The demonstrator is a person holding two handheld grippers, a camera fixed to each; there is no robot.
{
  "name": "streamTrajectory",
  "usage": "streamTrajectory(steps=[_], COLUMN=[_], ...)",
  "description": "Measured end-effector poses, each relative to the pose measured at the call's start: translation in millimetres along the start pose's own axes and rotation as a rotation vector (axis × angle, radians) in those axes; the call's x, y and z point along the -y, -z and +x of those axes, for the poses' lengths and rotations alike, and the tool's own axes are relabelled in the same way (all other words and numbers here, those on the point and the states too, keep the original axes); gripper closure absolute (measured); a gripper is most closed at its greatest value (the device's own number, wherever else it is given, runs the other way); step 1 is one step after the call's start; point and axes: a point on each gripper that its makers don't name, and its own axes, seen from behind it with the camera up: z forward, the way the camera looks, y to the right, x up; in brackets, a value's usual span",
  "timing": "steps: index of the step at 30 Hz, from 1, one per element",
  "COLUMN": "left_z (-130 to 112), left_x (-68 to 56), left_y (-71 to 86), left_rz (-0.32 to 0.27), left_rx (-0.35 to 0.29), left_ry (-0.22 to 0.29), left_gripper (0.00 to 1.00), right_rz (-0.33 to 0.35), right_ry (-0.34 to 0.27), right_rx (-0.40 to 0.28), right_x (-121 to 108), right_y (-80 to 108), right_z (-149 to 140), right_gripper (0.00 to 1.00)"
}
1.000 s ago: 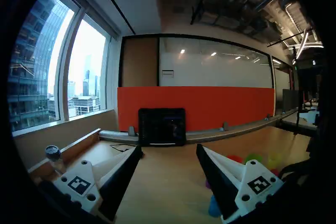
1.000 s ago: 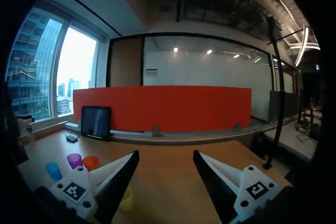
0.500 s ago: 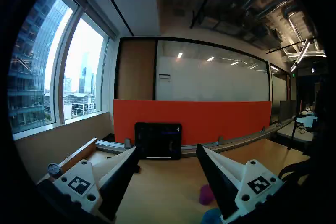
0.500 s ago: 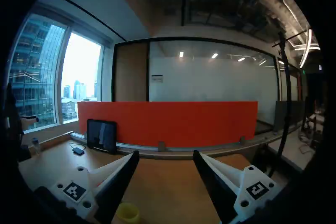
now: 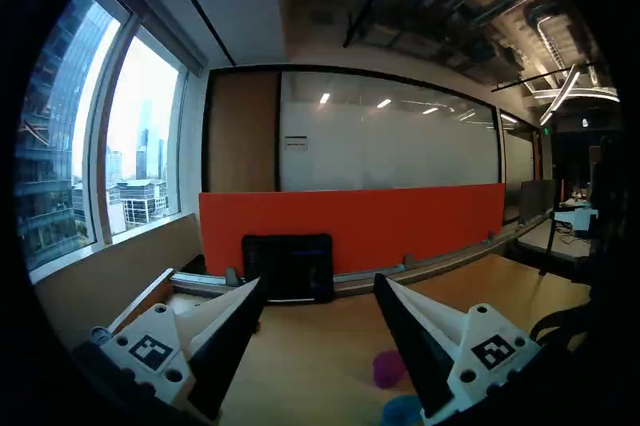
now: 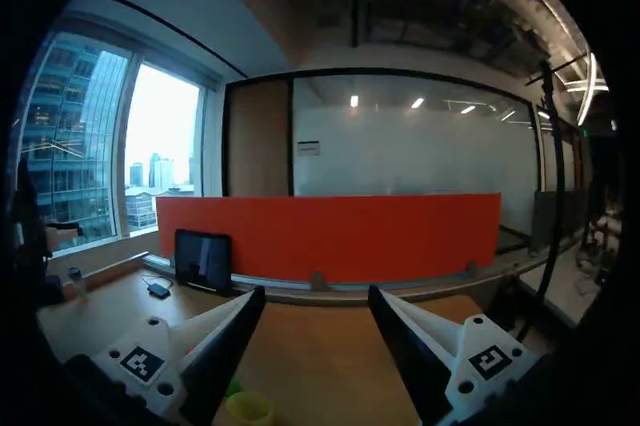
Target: Pour water
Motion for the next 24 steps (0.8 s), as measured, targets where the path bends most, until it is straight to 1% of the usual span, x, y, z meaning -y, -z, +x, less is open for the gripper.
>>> streamTrajectory(steps=[3,9,12,19,21,24], left_z=[0.2,1.8,3.3,2.0,1.3,0.4], left_x=[-3.5,-13.0,-17.7,-29.0,-31.3,-32.2], left_y=[-0.5,0.9,2.1,5.0,5.6,6.9], left_rz=[-0.019,-0.077,-0.107,-0.161,-0.172,-0.179], left_rx=[-0.001,0.000,0.002,0.021,0.025,0.027], left_ry=[0.001,0.030,0.031,0.025,0.024,0.020], left_gripper=[0.03,0.03,0.04,0.03,0.03,0.04], right_rz=[0.029,0.113,0.170,0.317,0.351,0.374], right_ry=[0.004,0.013,0.019,0.007,0.002,0.005], right_rx=[0.008,0.016,0.007,-0.003,-0.004,-0.006], right_x=[5.1,21.9,32.7,62.2,68.1,70.9], right_y=[0.4,1.3,1.9,13.3,16.6,18.3], right_z=[0.0,1.2,4.6,13.8,15.0,16.2], right_gripper=[0.01,0.01,0.01,0.01,0.01,0.01])
